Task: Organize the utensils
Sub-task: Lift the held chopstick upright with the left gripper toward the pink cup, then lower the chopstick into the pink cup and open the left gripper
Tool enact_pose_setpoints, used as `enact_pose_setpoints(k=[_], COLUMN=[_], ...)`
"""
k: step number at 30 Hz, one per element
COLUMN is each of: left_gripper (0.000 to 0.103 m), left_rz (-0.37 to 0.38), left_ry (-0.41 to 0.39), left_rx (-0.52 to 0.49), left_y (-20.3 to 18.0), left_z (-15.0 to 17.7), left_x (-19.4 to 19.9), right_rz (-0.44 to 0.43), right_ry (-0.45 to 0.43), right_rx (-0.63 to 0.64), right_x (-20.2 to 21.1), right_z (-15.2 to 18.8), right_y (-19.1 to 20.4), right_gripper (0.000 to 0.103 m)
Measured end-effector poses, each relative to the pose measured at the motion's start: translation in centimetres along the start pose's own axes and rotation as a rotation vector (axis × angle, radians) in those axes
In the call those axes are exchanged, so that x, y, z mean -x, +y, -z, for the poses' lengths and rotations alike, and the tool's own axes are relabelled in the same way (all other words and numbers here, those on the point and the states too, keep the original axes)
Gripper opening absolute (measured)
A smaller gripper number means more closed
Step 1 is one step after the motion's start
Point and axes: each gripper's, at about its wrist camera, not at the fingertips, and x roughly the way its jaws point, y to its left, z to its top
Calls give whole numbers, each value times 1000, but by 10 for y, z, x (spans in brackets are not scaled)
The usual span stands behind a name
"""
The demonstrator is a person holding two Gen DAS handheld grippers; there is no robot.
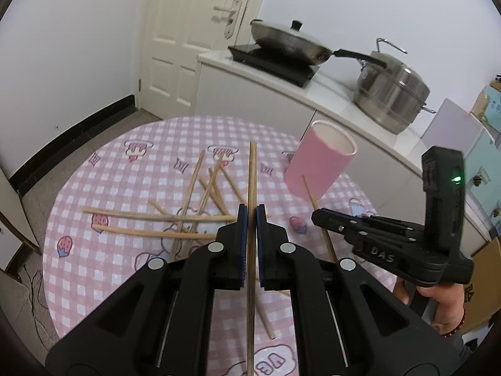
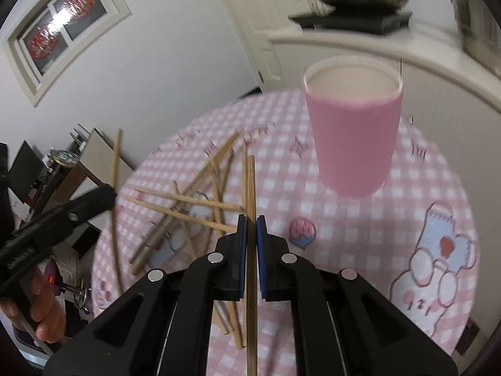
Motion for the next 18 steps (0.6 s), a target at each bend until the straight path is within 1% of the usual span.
enact_pose_setpoints(k=[4, 8, 12, 15, 18], left_gripper=[6, 6, 6, 6, 6], left_rz=[24, 52, 64, 72, 81], left_ry=[-40, -98, -156, -195, -238], left_rx=[-24, -65, -98, -118, -133], left_y=[-15, -36, -53, -65, -77], left_z=[-15, -33, -56, -73, -90], left_x=[10, 23, 34, 41, 47], right_rz=[-35, -30, -7, 31, 62], right_ry=[-85, -154, -216, -274, -318], right_rx=[52, 101, 144, 184, 210], right_x=[29, 50, 69, 89, 100], right_z=[-15, -31, -50, -64, -75], right_y=[15, 25, 29, 28, 26], right_gripper=[5, 5, 5, 5, 5])
